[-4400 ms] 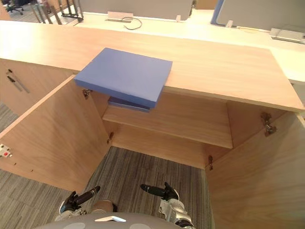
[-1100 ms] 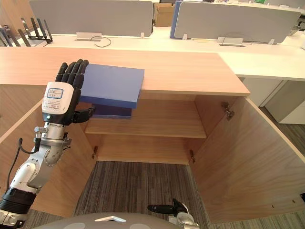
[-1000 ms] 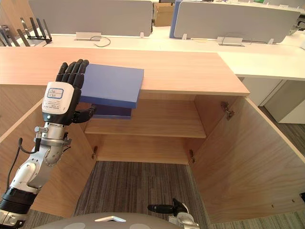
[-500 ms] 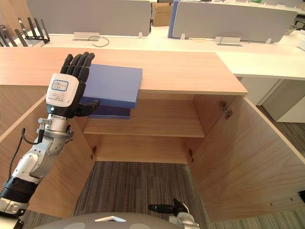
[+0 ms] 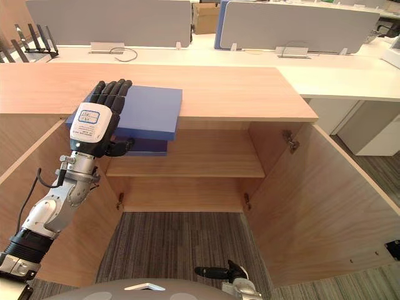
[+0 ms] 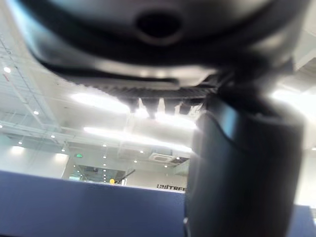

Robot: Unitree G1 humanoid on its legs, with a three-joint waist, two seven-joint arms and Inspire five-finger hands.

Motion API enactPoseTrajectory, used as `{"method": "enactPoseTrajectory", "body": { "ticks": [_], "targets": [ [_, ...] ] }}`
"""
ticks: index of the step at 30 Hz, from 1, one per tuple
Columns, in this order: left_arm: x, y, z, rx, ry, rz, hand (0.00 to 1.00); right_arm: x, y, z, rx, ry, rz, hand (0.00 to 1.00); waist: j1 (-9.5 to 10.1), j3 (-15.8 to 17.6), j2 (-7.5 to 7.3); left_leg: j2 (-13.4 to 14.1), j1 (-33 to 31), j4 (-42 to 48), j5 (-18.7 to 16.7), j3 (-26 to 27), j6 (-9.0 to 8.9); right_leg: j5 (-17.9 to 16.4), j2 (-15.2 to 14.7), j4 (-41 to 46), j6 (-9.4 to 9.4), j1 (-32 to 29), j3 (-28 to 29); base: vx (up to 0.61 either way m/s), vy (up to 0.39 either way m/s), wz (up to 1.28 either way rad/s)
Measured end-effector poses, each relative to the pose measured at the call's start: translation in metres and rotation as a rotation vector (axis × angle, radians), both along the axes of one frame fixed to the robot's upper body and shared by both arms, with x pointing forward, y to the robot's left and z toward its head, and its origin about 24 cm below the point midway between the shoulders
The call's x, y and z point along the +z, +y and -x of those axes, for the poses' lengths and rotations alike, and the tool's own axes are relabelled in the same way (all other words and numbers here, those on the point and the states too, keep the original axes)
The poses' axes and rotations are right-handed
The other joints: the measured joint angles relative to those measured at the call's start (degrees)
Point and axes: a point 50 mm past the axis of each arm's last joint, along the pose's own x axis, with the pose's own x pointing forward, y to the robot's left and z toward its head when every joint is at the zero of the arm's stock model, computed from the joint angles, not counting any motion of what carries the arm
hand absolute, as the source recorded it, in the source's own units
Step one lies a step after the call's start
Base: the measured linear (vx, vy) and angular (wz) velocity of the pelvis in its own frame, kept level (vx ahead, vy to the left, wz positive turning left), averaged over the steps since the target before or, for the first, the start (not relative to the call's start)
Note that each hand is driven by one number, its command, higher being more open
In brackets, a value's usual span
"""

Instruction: Walk over to the cabinet, pick up the folder, carry it to the office cabinet, place the folder inside the office cabinet, then close the office cabinet door

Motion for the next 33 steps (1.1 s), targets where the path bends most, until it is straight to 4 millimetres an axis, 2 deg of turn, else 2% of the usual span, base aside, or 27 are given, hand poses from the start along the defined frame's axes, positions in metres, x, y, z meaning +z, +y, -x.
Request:
{"method": "enactPoseTrajectory", "body": {
  "ticks": [12, 16, 33],
  "targets": [
    [-0.005, -0.009, 0.000, -0.044, 0.035, -0.013, 1.00, 0.000, -0.001, 0.000, -0.007, 0.000, 0.001, 1.00, -0.24, -0.06, -0.01, 0.00, 0.00, 0.01, 0.00, 0.27, 0.00, 0.15, -0.02, -0.26, 0.21, -0.24, 0.40, -0.02, -0.018, -0.02],
    [-0.006, -0.011, -0.006, -0.056, 0.047, -0.025, 1.00, 0.000, -0.001, 0.001, -0.007, 0.001, 0.001, 1.00, -0.23, -0.11, 0.05, 0.00, 0.00, 0.02, 0.00, 0.27, 0.00, 0.17, -0.02, -0.25, 0.24, -0.26, 0.43, 0.00, 0.000, 0.00],
    [-0.024, -0.002, -0.011, -0.006, 0.139, -0.039, 1.00, 0.000, -0.002, 0.000, -0.008, -0.001, 0.002, 1.00, -0.42, -0.14, 0.10, -0.01, -0.10, 0.02, 0.00, 0.57, 0.00, 0.54, -0.01, -0.08, 0.46, -0.89, 1.41, 0.00, -0.006, -0.02]
  ]
}}
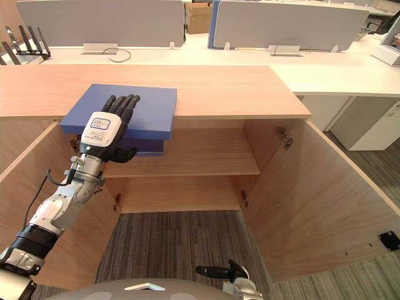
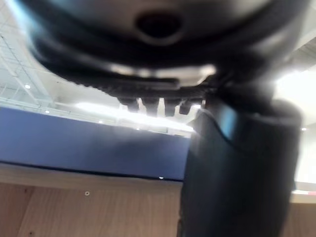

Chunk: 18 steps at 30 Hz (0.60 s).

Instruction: Walk over to the cabinet, pick up the folder, carry it to the office cabinet, place the folder inside the office cabinet, then close the office cabinet door

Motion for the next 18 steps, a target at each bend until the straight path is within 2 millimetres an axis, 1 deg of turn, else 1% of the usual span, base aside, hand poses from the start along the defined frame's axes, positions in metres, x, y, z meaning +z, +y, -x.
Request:
{"method": "enactPoseTrajectory", "body": {
  "ticks": [11, 14, 18],
  "targets": [
    [-0.011, 0.006, -0.003, 0.041, 0.051, 0.001, 1.00, 0.000, 0.000, -0.001, -0.001, -0.005, 0.000, 1.00, -0.57, -0.01, 0.01, 0.00, 0.00, 0.00, -0.02, 0.66, -0.02, 0.48, -0.01, -0.18, 0.09, -0.65, 1.02, -0.03, -0.019, -0.05],
    [-0.013, 0.009, -0.004, 0.062, 0.058, -0.002, 1.00, 0.001, 0.000, -0.003, 0.000, -0.009, 0.001, 1.00, -1.09, -0.02, 0.00, -0.01, 0.00, 0.00, -0.02, 0.75, -0.02, 0.59, 0.00, -0.17, 0.13, -0.78, 1.27, -0.02, -0.023, -0.04],
    [-0.013, 0.009, -0.004, 0.064, 0.058, -0.002, 1.00, 0.001, 0.000, -0.003, -0.001, -0.011, 0.004, 1.00, -1.24, -0.02, 0.00, 0.00, 0.00, 0.00, -0.02, 0.80, -0.03, 0.74, 0.00, -0.17, 0.14, -0.92, 1.48, -0.02, -0.019, -0.03]
  ]
}}
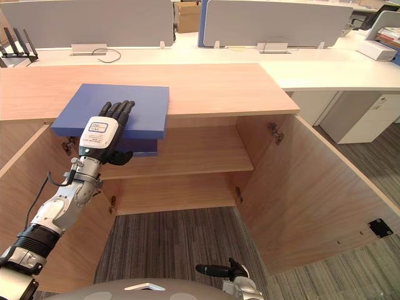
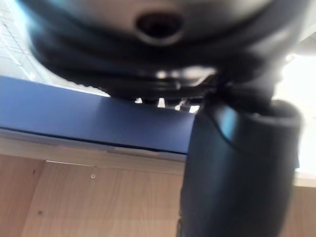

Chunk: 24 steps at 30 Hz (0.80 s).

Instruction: Walk over to the cabinet, pick up the folder, carry it to the office cabinet, place the folder inside the office cabinet, then close the office cabinet door

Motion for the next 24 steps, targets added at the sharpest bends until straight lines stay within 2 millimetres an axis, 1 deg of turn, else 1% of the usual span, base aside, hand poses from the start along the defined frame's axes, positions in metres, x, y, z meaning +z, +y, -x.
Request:
{"method": "enactPoseTrajectory", "body": {
  "ticks": [1, 2, 5, 8, 10, 14, 18, 21, 24],
  "targets": [
    [0.000, 0.000, 0.000, 0.001, 0.000, 0.000, 1.00, 0.000, 0.000, 0.000, 0.000, 0.000, 0.000, 1.00, 0.00, 0.00, 0.00, 0.00, 0.00, 0.00, 0.00, 0.02, 0.00, 0.03, 0.00, 0.00, -0.01, -0.02, 0.03, -0.03, -0.022, -0.03],
    [0.000, 0.001, 0.000, 0.009, 0.000, -0.001, 0.00, 0.000, 0.000, 0.000, 0.000, -0.001, 0.001, 1.00, -0.01, 0.00, 0.00, 0.00, 0.00, 0.00, -0.01, 0.09, -0.01, 0.10, 0.00, 0.00, -0.03, -0.06, 0.12, -0.03, -0.021, -0.04],
    [0.000, 0.002, -0.002, 0.020, 0.000, -0.004, 0.00, 0.000, 0.000, 0.000, -0.002, -0.003, 0.005, 1.00, 0.01, -0.01, -0.02, 0.00, 0.00, 0.00, -0.06, 0.27, -0.08, 0.21, 0.00, 0.00, -0.03, -0.19, 0.33, -0.04, -0.021, -0.04],
    [0.003, 0.004, -0.007, 0.030, -0.014, -0.015, 0.00, 0.000, -0.001, 0.000, -0.002, -0.003, 0.007, 1.00, -0.01, -0.04, -0.07, 0.00, 0.01, 0.00, -0.13, 0.28, -0.20, 0.28, 0.00, -0.01, 0.00, -0.24, 0.40, -0.03, -0.022, -0.02],
    [0.014, 0.002, -0.013, 0.029, -0.068, -0.009, 0.00, 0.000, -0.001, 0.001, -0.003, -0.003, 0.008, 1.00, 0.01, -0.08, -0.11, 0.00, 0.02, -0.01, -0.16, 0.31, -0.23, 0.29, 0.00, -0.01, 0.00, -0.25, 0.44, 0.00, 0.000, 0.00],
    [0.025, 0.000, -0.018, 0.029, -0.120, -0.012, 0.00, 0.000, -0.001, 0.000, -0.003, -0.005, 0.010, 1.00, -0.16, -0.11, -0.08, 0.00, 0.03, 0.00, -0.16, 0.37, -0.23, 0.30, 0.01, -0.01, 0.00, -0.30, 0.53, 0.00, 0.000, 0.00],
    [0.045, -0.002, -0.026, 0.024, -0.212, -0.008, 0.00, 0.000, -0.001, 0.000, -0.003, -0.004, 0.012, 1.00, -0.20, -0.18, -0.04, 0.00, 0.05, -0.01, -0.16, 0.37, -0.23, 0.31, 0.01, -0.02, -0.01, -0.29, 0.53, 0.00, 0.000, 0.00],
    [0.046, -0.001, -0.026, 0.017, -0.221, -0.052, 0.00, 0.001, -0.001, -0.001, -0.003, -0.008, 0.012, 1.00, -0.71, -0.27, 0.11, 0.00, 0.09, -0.01, -0.17, 0.43, -0.24, 0.32, 0.01, -0.06, -0.03, -0.29, 0.57, 0.00, 0.000, 0.00],
    [0.046, 0.000, -0.026, 0.022, -0.221, -0.059, 0.00, 0.001, -0.001, -0.001, -0.003, -0.009, 0.013, 1.00, -0.85, -0.30, 0.17, 0.00, 0.11, -0.01, -0.17, 0.47, -0.24, 0.36, 0.01, -0.07, -0.05, -0.29, 0.61, 0.00, 0.000, 0.00]
  ]
}}
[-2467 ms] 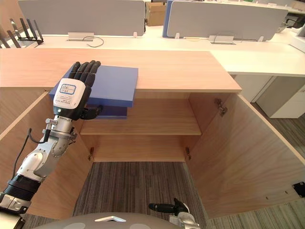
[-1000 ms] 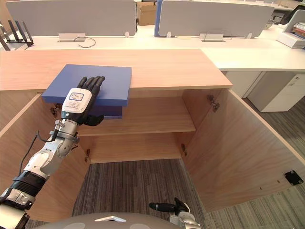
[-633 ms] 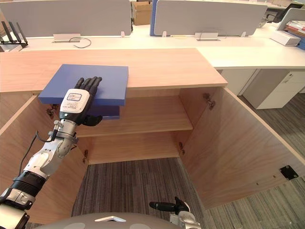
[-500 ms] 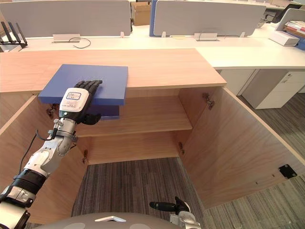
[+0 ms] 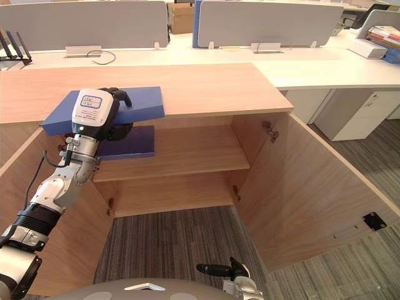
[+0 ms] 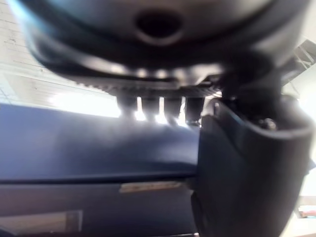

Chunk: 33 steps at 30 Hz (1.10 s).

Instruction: Walk over to the cabinet, pick up the folder, carry it to the office cabinet, place the folder inside the office cabinet, then close the office cabinet door

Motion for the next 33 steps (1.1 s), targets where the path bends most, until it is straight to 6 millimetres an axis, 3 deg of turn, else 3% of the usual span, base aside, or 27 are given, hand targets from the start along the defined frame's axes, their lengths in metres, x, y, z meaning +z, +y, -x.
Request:
{"method": "enactPoseTrajectory", "body": {
  "ticks": [10, 17, 23, 27, 33],
  "targets": [
    [0.001, 0.011, -0.007, 0.039, 0.013, -0.028, 0.00, 0.000, 0.000, 0.000, -0.001, 0.000, 0.001, 1.00, -0.04, -0.03, -0.03, 0.00, 0.31, 0.00, 0.00, 0.43, 0.00, 0.25, 0.00, -0.04, -0.05, -0.01, 0.55, 0.00, 0.000, -0.02],
    [0.009, -0.003, 0.000, -0.009, -0.020, 0.004, 0.00, 0.000, -0.001, 0.002, -0.001, 0.005, 0.004, 1.00, 0.62, -0.01, -0.03, 0.00, 0.20, -0.01, -0.08, 0.41, -0.06, 0.21, 0.01, -0.02, -0.10, -0.13, 0.54, 0.00, 0.000, 0.00],
    [0.024, -0.021, 0.014, -0.070, -0.102, 0.240, 0.00, -0.001, -0.002, 0.004, -0.003, 0.019, 0.013, 1.00, 0.70, -0.01, 0.00, 0.01, 0.22, 0.00, -0.32, 0.47, -0.37, 0.15, 0.03, 0.28, -0.19, -0.19, 0.80, 0.00, 0.000, -0.02],
    [0.045, -0.018, 0.020, -0.076, -0.181, 0.457, 0.00, -0.001, -0.002, 0.005, -0.014, 0.024, 0.012, 1.00, 0.72, -0.01, 0.00, 0.04, 0.61, 0.01, -0.89, 1.14, -0.71, 0.16, 0.04, 0.52, -0.01, -0.32, 1.62, -0.01, -0.008, -0.09],
    [0.073, -0.021, 0.034, -0.142, -0.312, 0.626, 0.00, -0.002, -0.003, 0.008, -0.044, 0.032, 0.003, 1.00, 0.74, -0.43, 0.24, 0.04, 0.93, 1.03, -2.24, 1.50, -0.63, -1.30, -0.05, 2.77, 0.37, -0.86, 2.47, -0.01, -0.009, -0.05]
  ]
}}
